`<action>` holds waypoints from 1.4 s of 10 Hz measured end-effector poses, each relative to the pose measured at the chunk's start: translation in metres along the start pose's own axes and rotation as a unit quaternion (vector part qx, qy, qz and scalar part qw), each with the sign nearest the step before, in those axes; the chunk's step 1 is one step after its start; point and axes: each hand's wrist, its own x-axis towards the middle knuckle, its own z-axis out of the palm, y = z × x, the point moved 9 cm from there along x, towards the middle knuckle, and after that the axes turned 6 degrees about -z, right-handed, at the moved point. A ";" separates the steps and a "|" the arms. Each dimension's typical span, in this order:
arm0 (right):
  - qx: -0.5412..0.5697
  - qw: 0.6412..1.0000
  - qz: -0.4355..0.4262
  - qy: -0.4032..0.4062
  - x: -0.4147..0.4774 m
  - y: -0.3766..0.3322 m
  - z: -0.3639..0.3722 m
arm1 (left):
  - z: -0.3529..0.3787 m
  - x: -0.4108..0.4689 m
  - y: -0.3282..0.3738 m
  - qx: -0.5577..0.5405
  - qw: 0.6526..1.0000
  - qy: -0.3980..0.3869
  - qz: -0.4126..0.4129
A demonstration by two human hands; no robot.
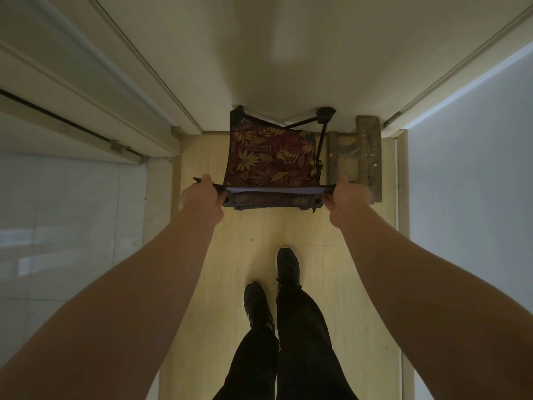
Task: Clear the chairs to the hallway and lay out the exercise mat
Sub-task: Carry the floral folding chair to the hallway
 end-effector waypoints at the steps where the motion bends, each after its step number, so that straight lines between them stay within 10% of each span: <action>1: -0.001 1.000 -0.014 -0.020 -0.005 0.002 0.000 | 0.005 -0.018 -0.004 -0.261 0.964 0.000 -0.049; 5: 0.178 0.975 0.080 -0.109 -0.118 -0.029 -0.013 | -0.001 -0.140 -0.001 -0.208 0.969 -0.099 -0.093; 10: 0.380 0.907 -0.073 -0.168 -0.327 -0.252 -0.123 | -0.039 -0.427 0.165 -0.369 0.887 -0.276 0.040; 14: 0.494 0.843 -0.179 -0.116 -0.381 -0.328 -0.218 | 0.025 -0.549 0.243 -0.293 0.854 -0.423 0.080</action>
